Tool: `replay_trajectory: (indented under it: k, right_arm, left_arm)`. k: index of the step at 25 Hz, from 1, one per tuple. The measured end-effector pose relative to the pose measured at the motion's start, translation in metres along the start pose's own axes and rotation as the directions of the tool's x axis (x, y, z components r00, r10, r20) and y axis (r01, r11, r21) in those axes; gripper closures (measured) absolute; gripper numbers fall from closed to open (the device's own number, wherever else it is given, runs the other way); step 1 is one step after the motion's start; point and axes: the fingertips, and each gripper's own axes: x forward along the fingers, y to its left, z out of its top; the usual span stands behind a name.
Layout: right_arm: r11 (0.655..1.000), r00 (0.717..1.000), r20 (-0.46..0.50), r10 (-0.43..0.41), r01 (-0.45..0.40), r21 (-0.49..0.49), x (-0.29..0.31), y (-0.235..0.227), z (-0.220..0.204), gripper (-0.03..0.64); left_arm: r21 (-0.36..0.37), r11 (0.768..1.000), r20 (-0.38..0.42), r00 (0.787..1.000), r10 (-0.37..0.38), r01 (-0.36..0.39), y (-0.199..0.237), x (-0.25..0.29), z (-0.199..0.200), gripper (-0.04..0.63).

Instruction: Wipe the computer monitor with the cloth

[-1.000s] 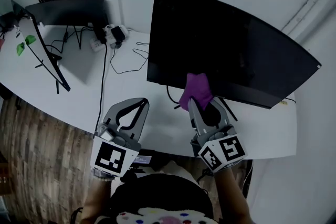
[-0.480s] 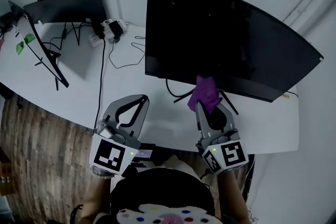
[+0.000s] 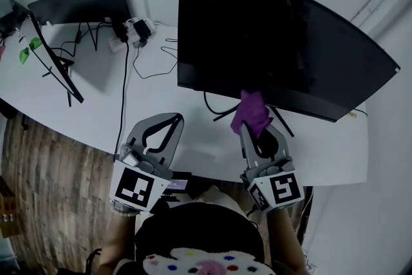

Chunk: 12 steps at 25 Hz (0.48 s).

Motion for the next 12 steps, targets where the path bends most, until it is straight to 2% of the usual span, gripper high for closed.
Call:
replay_trajectory:
  k: [12]
  right_arm:
    - [1.000, 1.000, -0.007, 0.004, -0.004, -0.003, 0.0025, 0.0005, -0.0019, 0.537]
  left_arm:
    - [0.011, 1.000, -0.010, 1.000, -0.003, 0.003, -0.0015, 0.0005, -0.0016, 0.590]
